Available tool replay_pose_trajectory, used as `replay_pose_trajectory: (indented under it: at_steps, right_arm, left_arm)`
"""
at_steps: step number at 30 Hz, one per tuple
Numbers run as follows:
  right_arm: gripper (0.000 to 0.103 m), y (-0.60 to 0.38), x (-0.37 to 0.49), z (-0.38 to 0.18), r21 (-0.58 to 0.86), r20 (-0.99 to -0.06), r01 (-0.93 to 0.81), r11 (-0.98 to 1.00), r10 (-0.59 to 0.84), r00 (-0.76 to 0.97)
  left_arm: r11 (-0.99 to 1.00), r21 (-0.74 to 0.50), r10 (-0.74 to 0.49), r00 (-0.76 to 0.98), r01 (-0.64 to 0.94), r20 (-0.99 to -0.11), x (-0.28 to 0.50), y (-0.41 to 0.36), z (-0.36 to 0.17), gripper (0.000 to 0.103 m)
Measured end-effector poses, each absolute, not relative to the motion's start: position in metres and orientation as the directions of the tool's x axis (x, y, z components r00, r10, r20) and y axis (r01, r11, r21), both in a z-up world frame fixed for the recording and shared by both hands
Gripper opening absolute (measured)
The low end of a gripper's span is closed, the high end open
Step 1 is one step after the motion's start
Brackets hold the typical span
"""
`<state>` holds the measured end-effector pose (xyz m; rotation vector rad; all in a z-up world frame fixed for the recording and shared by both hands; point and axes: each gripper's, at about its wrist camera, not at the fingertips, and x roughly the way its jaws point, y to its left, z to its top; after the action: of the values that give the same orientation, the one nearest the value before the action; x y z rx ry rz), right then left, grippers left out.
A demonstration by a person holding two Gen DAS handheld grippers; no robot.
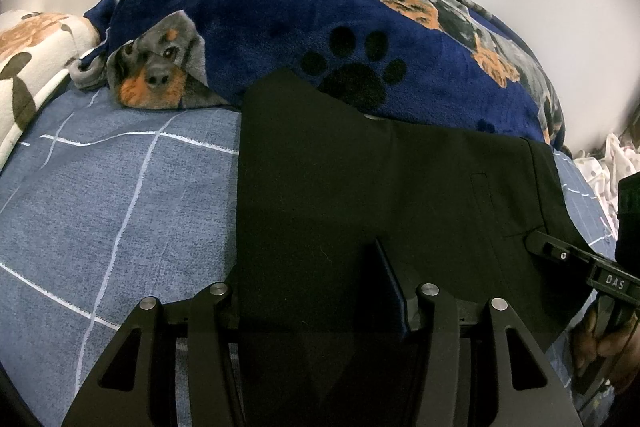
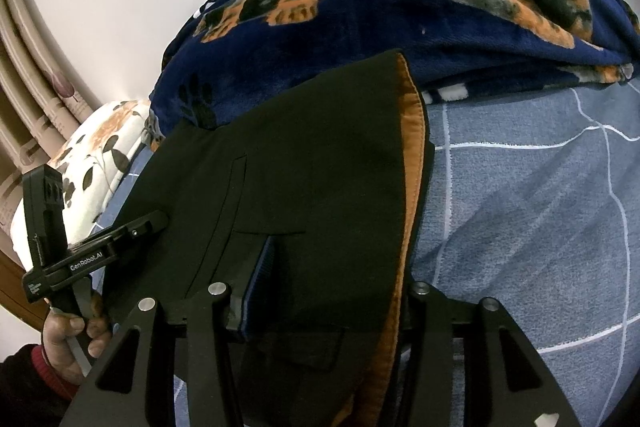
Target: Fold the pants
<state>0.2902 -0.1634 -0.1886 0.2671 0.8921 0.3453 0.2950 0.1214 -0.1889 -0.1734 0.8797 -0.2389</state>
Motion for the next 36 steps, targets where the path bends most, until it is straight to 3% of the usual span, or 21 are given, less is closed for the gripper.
replay_pose_trajectory:
  at_steps: [36]
  right_arm:
    - [0.05, -0.1563, 0.2893, -0.19, 0.344, -0.714, -0.198, 0.918, 0.393, 0.579]
  left_arm:
    - [0.964, -0.232, -0.262, 0.619, 0.129, -0.74, 0.2942, 0.1218, -0.1885, 0.056]
